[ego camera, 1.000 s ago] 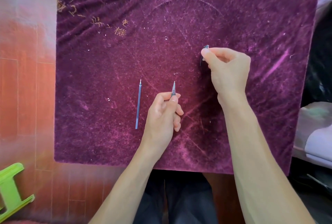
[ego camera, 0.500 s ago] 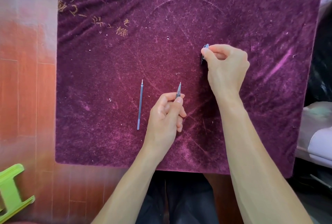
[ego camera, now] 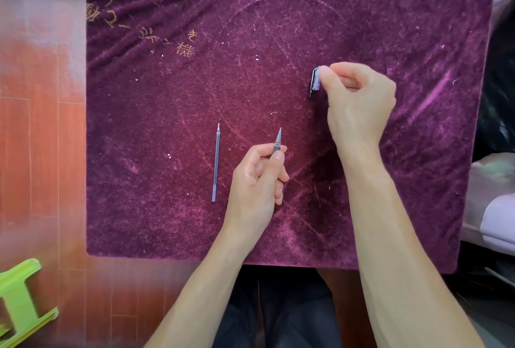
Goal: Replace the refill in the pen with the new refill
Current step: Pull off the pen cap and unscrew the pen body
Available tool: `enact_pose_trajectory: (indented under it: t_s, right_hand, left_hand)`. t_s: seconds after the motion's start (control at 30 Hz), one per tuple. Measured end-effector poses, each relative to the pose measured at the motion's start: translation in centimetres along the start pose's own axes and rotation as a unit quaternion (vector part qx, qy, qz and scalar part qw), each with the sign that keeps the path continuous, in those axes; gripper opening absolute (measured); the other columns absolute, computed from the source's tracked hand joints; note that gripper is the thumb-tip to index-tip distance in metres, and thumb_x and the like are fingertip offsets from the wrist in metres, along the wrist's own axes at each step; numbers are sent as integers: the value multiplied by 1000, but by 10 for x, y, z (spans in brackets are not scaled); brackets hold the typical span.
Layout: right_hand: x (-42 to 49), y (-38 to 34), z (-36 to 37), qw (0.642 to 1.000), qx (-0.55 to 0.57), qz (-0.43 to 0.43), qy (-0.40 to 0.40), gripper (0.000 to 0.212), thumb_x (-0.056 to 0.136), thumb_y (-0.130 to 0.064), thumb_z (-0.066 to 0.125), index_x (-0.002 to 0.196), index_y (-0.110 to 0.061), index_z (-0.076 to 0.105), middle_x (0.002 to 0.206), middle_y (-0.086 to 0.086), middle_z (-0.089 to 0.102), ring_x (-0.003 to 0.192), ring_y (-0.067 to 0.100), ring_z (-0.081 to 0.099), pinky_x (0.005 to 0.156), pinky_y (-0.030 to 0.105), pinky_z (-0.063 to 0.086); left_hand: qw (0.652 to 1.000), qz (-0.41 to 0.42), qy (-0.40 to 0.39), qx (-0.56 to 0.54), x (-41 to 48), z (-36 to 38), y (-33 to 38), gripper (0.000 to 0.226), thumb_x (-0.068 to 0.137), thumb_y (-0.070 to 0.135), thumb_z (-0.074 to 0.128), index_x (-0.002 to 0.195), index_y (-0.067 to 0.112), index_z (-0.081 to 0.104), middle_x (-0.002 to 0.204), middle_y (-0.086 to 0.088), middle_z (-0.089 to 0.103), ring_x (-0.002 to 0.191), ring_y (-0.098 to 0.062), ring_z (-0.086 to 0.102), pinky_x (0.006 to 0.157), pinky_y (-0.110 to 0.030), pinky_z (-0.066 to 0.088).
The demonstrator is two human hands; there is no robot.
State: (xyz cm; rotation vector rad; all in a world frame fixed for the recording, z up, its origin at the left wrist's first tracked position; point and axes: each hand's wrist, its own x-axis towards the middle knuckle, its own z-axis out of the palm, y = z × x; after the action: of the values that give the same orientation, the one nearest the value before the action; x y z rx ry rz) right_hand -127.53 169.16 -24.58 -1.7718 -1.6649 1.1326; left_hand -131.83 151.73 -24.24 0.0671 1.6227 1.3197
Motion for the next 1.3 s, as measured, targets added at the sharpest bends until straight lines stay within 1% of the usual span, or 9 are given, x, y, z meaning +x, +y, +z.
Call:
enact_pose_trajectory:
  t_s: [0.1,0.2,0.27,0.33,0.57,0.83,0.97,1.07,1.3]
  right_hand:
    - [-23,-5,-22,994,107,-22,2,5,91,-35,80,90,-32,84,81,-17,80,73,-6,71,73,15,55]
    - [-57,5,-34,984,135,35,-109,12,95,-37,78,85,-34,84,80,-16,78,67,-4,63,63,13,50]
    - [-74,18,-32,970,130,79,-189,13,98,-37,76,89,-34,84,85,-19,80,70,-10,65,64,8,49]
    - [-82,29,-29,959,137,99,-228,12,99,-34,76,92,-33,85,89,-19,82,74,-11,67,67,7,50]
    - [-86,41,-28,951,162,114,-236,11,96,-30,80,99,-21,85,88,-16,82,74,-11,71,67,6,51]
    - [-81,40,-32,953,153,116,-235,7,94,-31,82,94,-25,85,85,-19,81,73,-12,69,68,6,51]
    - [-78,42,-32,948,160,129,-243,10,93,-33,83,96,-24,85,83,-21,79,74,-11,69,70,6,51]
    - [-76,44,-34,943,168,132,-254,9,94,-31,82,94,-23,85,76,-22,75,66,-9,64,67,8,51]
    - [-74,47,-40,921,208,155,-289,12,94,-31,81,92,-21,85,75,-5,72,56,-1,55,57,14,44]
  left_hand:
    - [1000,4,-3,6,-2,-2,4,17,104,28,57,112,20,69,72,4,60,52,-7,48,51,-27,46]
    - [1000,12,1,23,-4,-2,7,18,105,26,56,113,21,71,71,5,60,53,-5,49,52,-24,45]
    - [999,19,-1,36,-5,-2,7,19,105,26,56,115,20,72,72,5,61,55,-5,51,53,-19,45]
    - [999,22,-9,38,-5,-3,5,20,105,27,57,116,21,72,72,5,63,55,-5,52,53,-17,44]
    - [999,22,-24,29,-4,-7,-4,14,100,31,63,109,22,68,74,1,72,53,-7,57,52,-15,46]
    - [998,37,-38,18,-7,-5,-4,7,102,26,63,103,24,69,79,-3,76,53,-8,58,50,-18,45]
    - [999,33,-37,7,-7,-3,-6,11,104,23,60,103,18,69,80,-1,76,52,-7,53,50,-17,42]
    - [999,25,-41,-5,-8,-2,-10,16,105,23,59,105,10,69,79,1,74,52,-5,50,51,-16,40]
    - [995,2,-90,-32,-7,-6,-11,23,106,25,56,110,8,71,81,1,72,51,-2,47,53,-13,40]
